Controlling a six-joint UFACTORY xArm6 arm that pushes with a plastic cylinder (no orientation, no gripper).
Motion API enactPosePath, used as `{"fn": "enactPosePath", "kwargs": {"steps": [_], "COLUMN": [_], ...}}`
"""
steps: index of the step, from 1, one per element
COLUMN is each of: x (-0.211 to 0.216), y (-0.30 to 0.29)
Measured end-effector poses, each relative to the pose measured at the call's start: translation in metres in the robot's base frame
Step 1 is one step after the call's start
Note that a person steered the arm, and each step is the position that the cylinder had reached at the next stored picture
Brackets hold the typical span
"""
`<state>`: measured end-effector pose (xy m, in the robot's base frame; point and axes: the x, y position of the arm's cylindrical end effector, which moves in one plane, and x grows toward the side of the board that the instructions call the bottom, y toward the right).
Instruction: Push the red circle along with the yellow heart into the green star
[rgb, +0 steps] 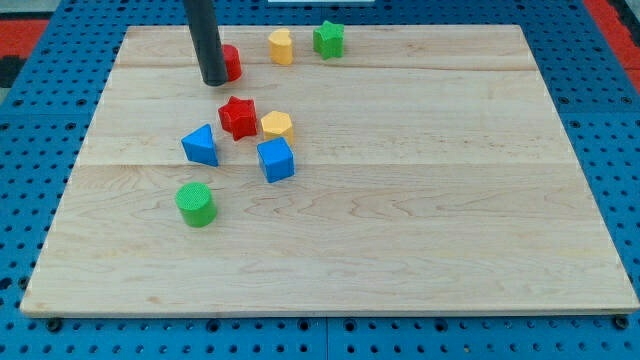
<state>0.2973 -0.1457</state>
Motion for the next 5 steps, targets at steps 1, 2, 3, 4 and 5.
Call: {"fn": "enactPosePath", "kwargs": {"steps": [1, 2, 3, 4, 5], "x": [-0.025, -0.044, -0.039, -0.026, 0.001], "y": [-0.023, -0.036, 0.009, -0.012, 0.017]}}
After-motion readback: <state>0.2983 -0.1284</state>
